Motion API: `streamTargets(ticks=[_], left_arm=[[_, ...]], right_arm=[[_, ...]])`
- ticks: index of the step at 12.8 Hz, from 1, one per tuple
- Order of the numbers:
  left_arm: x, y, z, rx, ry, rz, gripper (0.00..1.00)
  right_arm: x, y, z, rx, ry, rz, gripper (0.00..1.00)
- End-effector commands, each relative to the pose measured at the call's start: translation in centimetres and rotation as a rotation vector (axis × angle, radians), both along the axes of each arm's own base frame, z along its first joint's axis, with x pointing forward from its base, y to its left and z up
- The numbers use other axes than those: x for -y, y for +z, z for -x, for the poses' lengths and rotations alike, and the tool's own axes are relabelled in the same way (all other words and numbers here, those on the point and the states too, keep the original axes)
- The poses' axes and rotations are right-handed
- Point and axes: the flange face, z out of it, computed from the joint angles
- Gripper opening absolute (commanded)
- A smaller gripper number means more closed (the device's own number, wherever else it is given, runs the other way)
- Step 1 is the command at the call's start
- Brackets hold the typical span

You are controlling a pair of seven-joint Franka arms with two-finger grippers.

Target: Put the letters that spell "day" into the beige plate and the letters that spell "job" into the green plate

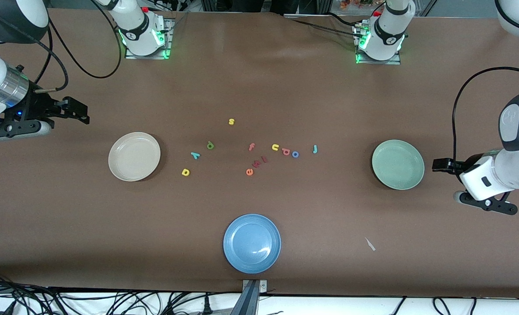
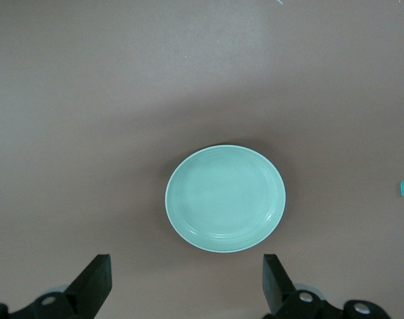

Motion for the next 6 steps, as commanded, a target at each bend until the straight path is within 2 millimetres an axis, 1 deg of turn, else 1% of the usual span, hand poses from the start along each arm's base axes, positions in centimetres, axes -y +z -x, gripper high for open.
streamTargets(ticks=[1,5,6], left_arm=[[-0.36,0.45,0.13,0.011,-0.001,0.005,1.0],[-0.47,0.09,0.13,0.006,0.007,0.0,1.0],[-0.48,-0.33,0.07,0.0,0.008,0.001,1.0]], right_arm=[[0.09,0.39,-0.28,0.003,0.006,0.012,1.0],[0.08,0.31,-0.25,0.0,0.008,0.011,1.0],[0.25,0.31,-0.26,0.0,0.005,0.011,1.0]])
